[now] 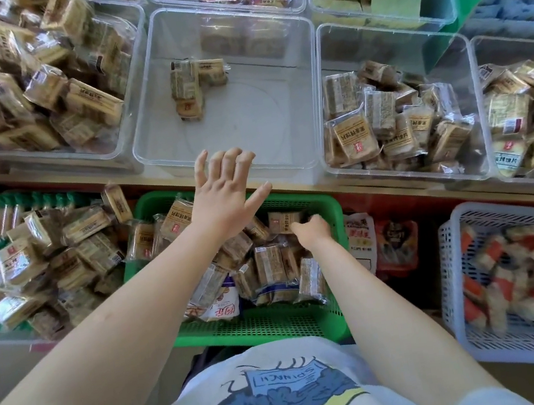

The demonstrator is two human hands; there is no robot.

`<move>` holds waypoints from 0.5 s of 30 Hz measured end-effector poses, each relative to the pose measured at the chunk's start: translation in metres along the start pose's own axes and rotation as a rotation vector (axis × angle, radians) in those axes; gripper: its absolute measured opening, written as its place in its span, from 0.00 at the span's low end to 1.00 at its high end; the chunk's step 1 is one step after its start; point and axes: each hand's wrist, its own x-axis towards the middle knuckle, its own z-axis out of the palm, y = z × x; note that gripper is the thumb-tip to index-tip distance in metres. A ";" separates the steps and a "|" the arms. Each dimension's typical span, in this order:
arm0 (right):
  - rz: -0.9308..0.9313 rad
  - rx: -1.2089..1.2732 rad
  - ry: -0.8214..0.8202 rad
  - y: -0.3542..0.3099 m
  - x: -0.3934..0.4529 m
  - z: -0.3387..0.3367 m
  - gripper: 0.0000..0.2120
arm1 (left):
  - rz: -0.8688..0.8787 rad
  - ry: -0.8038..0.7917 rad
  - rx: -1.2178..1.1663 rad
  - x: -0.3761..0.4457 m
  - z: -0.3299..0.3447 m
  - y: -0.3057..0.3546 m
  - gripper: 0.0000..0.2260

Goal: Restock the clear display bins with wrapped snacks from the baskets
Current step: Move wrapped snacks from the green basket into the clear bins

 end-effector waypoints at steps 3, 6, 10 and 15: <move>0.039 0.104 0.001 0.000 0.010 0.010 0.22 | -0.005 0.011 0.004 -0.001 0.002 0.001 0.26; 0.056 0.176 -0.010 -0.001 0.015 0.016 0.19 | -0.003 0.018 0.009 -0.001 0.002 0.000 0.26; 0.008 0.250 -0.056 -0.006 0.008 0.011 0.14 | -0.005 0.007 0.013 -0.001 0.002 0.000 0.26; -0.035 0.314 -0.093 -0.012 -0.027 -0.035 0.11 | -0.081 -0.021 -0.058 0.004 -0.003 0.006 0.24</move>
